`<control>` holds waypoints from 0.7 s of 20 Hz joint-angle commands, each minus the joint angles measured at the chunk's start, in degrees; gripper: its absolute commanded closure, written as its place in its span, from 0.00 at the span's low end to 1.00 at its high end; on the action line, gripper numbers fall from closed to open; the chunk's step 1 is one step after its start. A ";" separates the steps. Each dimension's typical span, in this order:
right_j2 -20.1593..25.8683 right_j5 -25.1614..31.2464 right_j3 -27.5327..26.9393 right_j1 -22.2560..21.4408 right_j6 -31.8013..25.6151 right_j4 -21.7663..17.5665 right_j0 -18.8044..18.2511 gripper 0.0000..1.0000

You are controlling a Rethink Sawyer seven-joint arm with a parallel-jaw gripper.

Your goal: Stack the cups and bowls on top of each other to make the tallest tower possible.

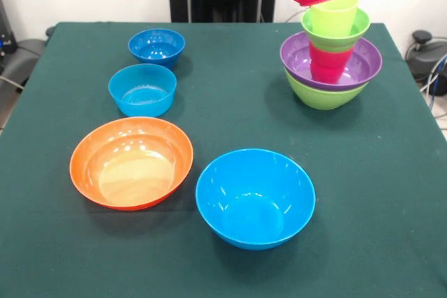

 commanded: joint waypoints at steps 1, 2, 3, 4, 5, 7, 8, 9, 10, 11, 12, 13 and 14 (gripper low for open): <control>1.47 6.69 -0.92 0.72 -2.87 -2.09 -0.01 1.00; 1.37 6.16 -0.13 0.57 -1.87 -1.56 0.22 1.00; 1.13 6.17 0.78 -0.02 -1.00 -1.13 0.58 1.00; 0.94 6.46 1.86 -0.83 0.09 -0.35 0.97 1.00; 0.74 6.86 3.19 -1.89 0.83 0.30 1.37 1.00; 0.08 7.42 5.74 -3.87 2.31 1.25 2.30 1.00; -0.18 7.49 6.72 -4.48 2.52 1.48 2.62 1.00; -0.56 7.38 7.63 -5.10 2.75 1.51 2.96 1.00; -1.01 7.00 8.44 -5.48 3.11 1.40 3.35 1.00; -1.47 6.62 9.26 -5.87 3.47 1.28 3.73 1.00; -1.87 5.93 10.00 -5.96 3.85 1.11 4.08 1.00; -2.16 5.53 10.59 -6.00 4.09 1.11 4.27 1.00; -2.42 4.98 11.12 -6.07 4.28 1.10 4.47 1.00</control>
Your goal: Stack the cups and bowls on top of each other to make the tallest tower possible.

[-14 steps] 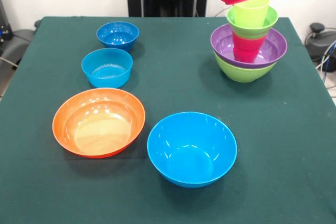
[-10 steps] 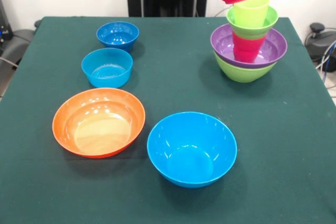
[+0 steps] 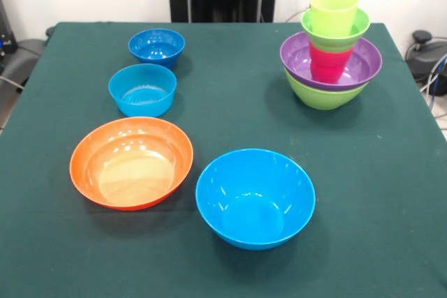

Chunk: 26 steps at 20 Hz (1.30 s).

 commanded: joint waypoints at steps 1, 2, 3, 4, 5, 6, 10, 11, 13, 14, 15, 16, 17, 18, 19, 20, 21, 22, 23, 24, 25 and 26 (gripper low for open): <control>-1.33 4.18 9.53 -2.06 4.36 -0.20 2.74 1.00; -1.59 3.69 10.02 -2.16 4.44 -0.24 2.96 1.00; -1.79 3.31 10.50 -2.20 4.56 -0.06 3.12 1.00; -1.93 2.24 11.26 -2.25 4.52 0.05 3.28 1.00; -2.11 0.89 12.53 -2.43 4.69 0.36 3.52 1.00; -2.35 -0.11 13.16 -2.37 4.91 0.26 3.82 1.00; -3.49 -2.44 14.60 -2.06 6.08 -0.68 4.98 1.00; -3.76 -3.33 14.97 -1.77 6.33 -0.91 5.24 1.00; -4.25 -5.21 15.74 -1.11 6.87 -1.24 5.73 1.00; -4.46 -6.22 16.14 -0.73 7.17 -1.35 5.98 1.00; -4.56 -6.86 16.24 -0.36 7.24 -1.59 6.14 1.00; -4.64 -7.73 16.41 0.00 7.17 -1.76 6.27 1.00; -4.85 -8.50 16.68 0.22 7.16 -2.01 6.53 1.00; -5.09 -9.17 16.84 0.48 7.27 -2.12 6.74 1.00; -5.38 -9.65 17.03 0.59 7.25 -2.31 6.99 1.00; -5.60 -10.11 17.21 0.73 7.13 -2.37 7.11 1.00; -5.80 -10.41 17.44 0.68 6.86 -2.49 7.27 1.00; -5.98 -10.46 17.50 0.70 6.62 -2.50 7.37 1.00; -6.20 -10.46 17.56 0.69 6.33 -2.62 7.49 1.00; -6.46 -10.24 17.46 0.67 6.10 -2.81 7.67 1.00; -6.62 -10.12 17.32 0.75 5.89 -3.01 7.83 1.00; -6.78 -10.00 17.18 0.83 5.67 -3.21 7.99 1.00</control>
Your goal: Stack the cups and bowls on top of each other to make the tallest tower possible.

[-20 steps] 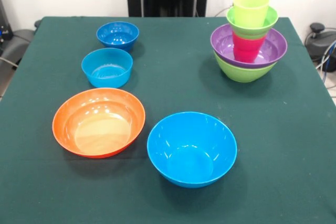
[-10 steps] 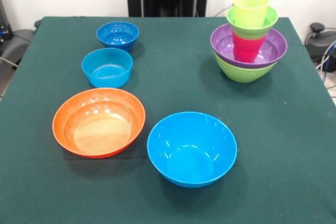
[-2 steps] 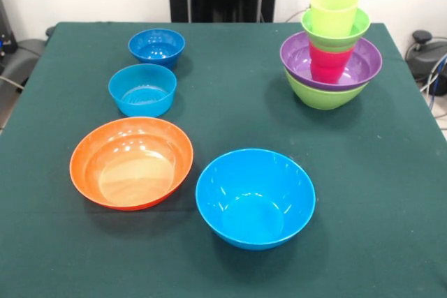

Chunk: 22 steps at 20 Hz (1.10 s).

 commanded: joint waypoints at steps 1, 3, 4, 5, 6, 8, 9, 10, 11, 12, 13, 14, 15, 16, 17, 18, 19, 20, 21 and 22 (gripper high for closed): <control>-0.60 -2.57 5.02 3.32 5.46 -3.44 1.53 1.00; -0.86 -3.66 5.02 4.01 5.48 -3.64 1.74 1.00; -1.00 -4.20 5.03 4.31 5.52 -3.74 1.86 1.00; -1.02 -4.33 5.05 4.46 5.24 -3.68 1.89 1.00; -0.92 -3.94 5.04 4.60 4.82 -3.43 1.83 1.00; -1.18 -3.26 4.68 4.87 4.77 -3.39 2.23 1.00; -1.30 -2.93 4.49 5.08 4.82 -3.24 2.44 1.00; -1.53 -2.56 4.33 5.27 5.10 -3.13 2.79 1.00; -1.89 -2.28 4.03 5.61 5.65 -3.20 3.28 1.00; -2.25 -2.01 3.73 5.95 6.19 -3.28 3.77 1.00; -2.77 -2.10 3.59 6.24 7.00 -3.52 4.46 1.00; -3.23 -2.49 3.66 6.58 7.83 -3.47 5.07 1.00; -3.68 -2.88 3.74 6.91 8.65 -3.42 5.68 1.00; -4.15 -3.59 3.90 7.23 9.47 -3.46 6.35 1.00; -4.62 -4.30 4.07 7.55 10.29 -3.50 7.01 1.00; -5.05 -4.94 4.20 7.90 10.91 -3.42 7.61 1.00; -5.28 -5.51 4.65 8.09 11.27 -2.92 8.01 1.00; -5.64 -5.97 4.88 8.33 11.62 -2.62 8.52 1.00; -5.98 -6.10 5.23 8.41 11.75 -2.09 9.01 1.00; -6.10 -5.60 5.47 8.48 11.68 -1.33 9.26 1.00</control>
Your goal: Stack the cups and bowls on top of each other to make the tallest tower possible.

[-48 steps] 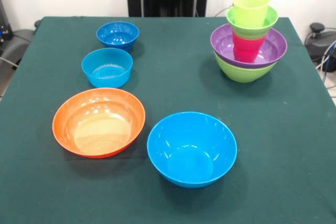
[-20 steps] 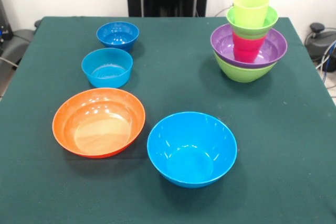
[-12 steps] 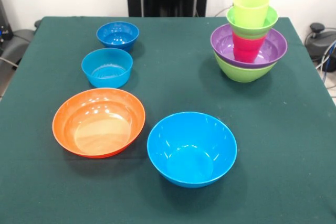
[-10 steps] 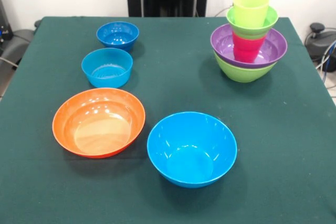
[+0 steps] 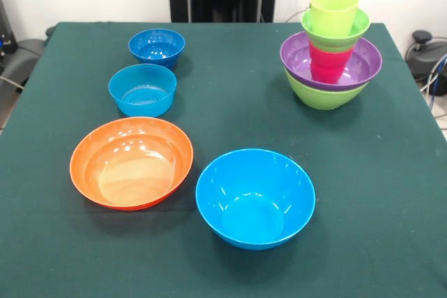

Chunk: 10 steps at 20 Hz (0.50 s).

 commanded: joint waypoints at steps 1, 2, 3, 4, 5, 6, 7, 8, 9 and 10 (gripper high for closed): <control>-0.34 -4.02 5.20 3.93 11.50 -0.62 2.71 1.00; -0.45 -3.23 5.29 3.94 11.35 0.07 2.93 1.00; -0.63 -2.39 5.21 3.97 11.33 0.57 3.23 1.00; -0.81 -1.55 5.15 4.03 11.45 1.00 3.58 1.00; -1.13 -0.89 4.96 4.23 11.91 1.23 4.13 1.00; -1.37 -0.20 4.71 4.45 12.19 1.44 4.52 1.00; -1.91 0.19 4.32 4.75 12.69 1.19 5.19 1.00; -2.42 0.56 3.89 5.10 13.05 0.95 5.75 1.00; -3.01 0.82 3.52 5.51 13.52 0.68 6.33 1.00; -3.74 0.85 3.10 5.93 14.06 0.24 7.03 1.00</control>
